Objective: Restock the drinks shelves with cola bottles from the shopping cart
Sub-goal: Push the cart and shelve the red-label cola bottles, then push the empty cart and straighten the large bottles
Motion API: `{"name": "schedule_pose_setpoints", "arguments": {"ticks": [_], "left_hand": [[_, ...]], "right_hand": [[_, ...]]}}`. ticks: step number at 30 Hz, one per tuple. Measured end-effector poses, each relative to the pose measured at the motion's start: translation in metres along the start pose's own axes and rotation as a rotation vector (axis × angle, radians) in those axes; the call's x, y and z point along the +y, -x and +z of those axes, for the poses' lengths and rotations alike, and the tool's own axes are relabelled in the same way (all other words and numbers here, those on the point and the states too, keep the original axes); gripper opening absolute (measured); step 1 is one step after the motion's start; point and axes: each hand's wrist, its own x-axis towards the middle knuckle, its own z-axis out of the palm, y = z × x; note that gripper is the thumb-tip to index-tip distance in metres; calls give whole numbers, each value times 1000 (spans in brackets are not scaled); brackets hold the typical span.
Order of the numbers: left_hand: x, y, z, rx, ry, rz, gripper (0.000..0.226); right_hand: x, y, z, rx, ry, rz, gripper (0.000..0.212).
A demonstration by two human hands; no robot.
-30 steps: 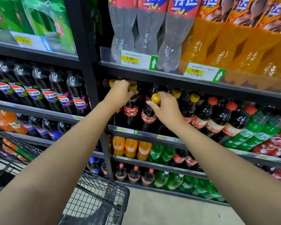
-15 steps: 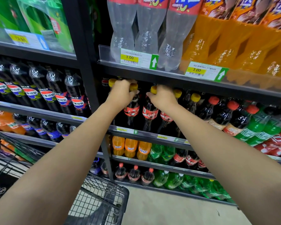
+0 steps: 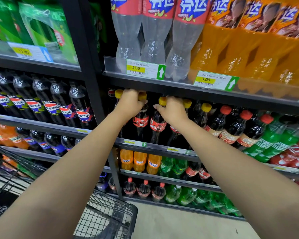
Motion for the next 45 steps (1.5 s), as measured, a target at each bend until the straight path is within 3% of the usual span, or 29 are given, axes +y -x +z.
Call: {"name": "schedule_pose_setpoints", "arguments": {"ticks": [15,18,22,24,28,35,41,45], "left_hand": [[1,12,3,19,93,-31,21],[1,31,6,81,159,-46,32],[-3,72,7,219,152,-114,43],[-8,99,12,301,90,-154,38],[-18,164,30,394,-75,-320,34],[-18,302,84,444,-230,-837,37],[6,404,128,451,-309,-1290,60],[9,461,152,390,-539,-1539,80]], "right_hand": [[-4,10,0,45,-51,2,41],[-6,24,1,142,-153,30,41],[-9,58,15,287,-185,-198,31],[-9,78,32,214,-206,-346,23],[5,119,71,-103,-195,-495,25],[59,171,123,-611,38,-645,60],[91,208,154,-810,191,-696,73],[97,221,177,-888,174,-657,87]]}}
